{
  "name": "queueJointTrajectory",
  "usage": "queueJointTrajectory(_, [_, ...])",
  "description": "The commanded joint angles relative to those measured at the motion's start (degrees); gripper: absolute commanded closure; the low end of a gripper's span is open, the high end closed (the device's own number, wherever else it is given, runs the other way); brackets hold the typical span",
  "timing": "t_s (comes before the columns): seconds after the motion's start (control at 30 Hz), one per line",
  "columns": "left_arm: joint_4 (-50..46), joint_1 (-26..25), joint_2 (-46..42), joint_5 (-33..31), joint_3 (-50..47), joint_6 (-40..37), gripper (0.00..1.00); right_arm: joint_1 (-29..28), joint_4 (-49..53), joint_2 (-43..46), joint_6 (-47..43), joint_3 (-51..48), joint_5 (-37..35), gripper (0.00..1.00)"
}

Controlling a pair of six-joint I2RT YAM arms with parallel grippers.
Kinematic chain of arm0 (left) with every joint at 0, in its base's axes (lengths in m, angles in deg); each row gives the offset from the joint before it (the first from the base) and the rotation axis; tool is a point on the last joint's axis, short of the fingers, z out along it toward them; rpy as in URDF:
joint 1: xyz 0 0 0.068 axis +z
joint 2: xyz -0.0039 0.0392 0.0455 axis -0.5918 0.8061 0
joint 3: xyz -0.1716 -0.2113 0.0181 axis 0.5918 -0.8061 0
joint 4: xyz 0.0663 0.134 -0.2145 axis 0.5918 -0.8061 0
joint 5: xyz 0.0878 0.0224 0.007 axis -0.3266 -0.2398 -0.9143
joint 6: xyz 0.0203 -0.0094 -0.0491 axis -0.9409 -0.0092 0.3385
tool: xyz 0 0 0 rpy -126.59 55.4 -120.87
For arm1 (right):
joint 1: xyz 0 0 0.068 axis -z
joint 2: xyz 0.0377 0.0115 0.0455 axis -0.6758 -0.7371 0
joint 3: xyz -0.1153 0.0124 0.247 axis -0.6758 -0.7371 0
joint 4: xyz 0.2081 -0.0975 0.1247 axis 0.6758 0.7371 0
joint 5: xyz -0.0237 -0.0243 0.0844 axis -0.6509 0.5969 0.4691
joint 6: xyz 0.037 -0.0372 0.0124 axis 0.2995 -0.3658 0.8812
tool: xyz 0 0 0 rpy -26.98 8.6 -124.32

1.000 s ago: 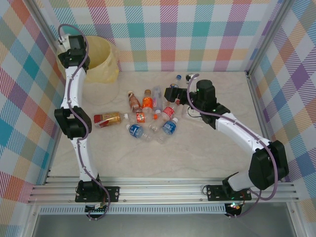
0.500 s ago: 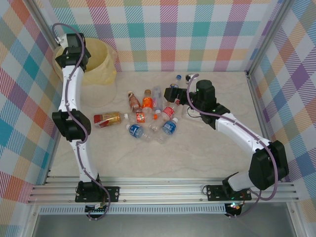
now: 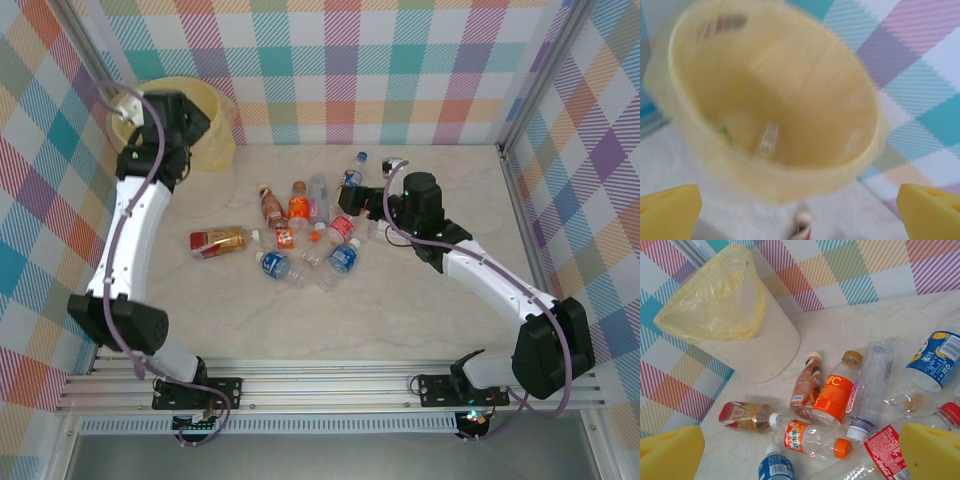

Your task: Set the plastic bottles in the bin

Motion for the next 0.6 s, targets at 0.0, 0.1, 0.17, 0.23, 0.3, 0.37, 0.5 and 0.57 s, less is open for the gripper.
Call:
queueJointTrajectory(0.0, [0.5,-2.58,-7.36,1.73,-13.54,13.75,0.0,-0.25,-3.15,1.98,-3.28,-1.42,0.28,0.0])
queueJointTrajectory(0.1, [0.98,-2.98,-14.03,4.06,-24.52,18.41,0.0,-0.3,-3.61,3.04,-6.21,-2.73,1.2,0.0])
queueJointTrajectory(0.17, [-1.19,-2.95,-16.78,5.06,-29.28,20.54,0.0,-0.3,-4.73,3.65,-8.34,-3.79,2.05,0.0])
queueJointTrajectory(0.23, [-1.9,-2.99,-18.05,5.72,-32.92,21.31,0.0,-0.34,-5.96,4.32,-10.5,-4.85,2.98,0.0])
queueJointTrajectory(0.3, [-3.48,-2.78,-17.65,6.49,-35.59,22.86,0.0,-0.37,-6.93,5.0,-13.1,-5.8,4.8,0.0])
queueJointTrajectory(0.37, [-3.51,-2.5,-16.24,8.47,-37.56,24.43,0.0,-0.38,-7.06,5.53,-16.54,-6.25,8.72,0.0])
queueJointTrajectory(0.5, [-1.1,-2.09,-12.12,9.58,-40.63,29.25,0.0,-1.11,-4.03,6.74,-25.11,-6.34,18.59,0.0])
queueJointTrajectory(0.57, [0.59,-1.42,-10.11,8.8,-41.05,30.29,0.0,-2.08,-1.06,6.96,-28.64,-5.66,20.04,0.0])
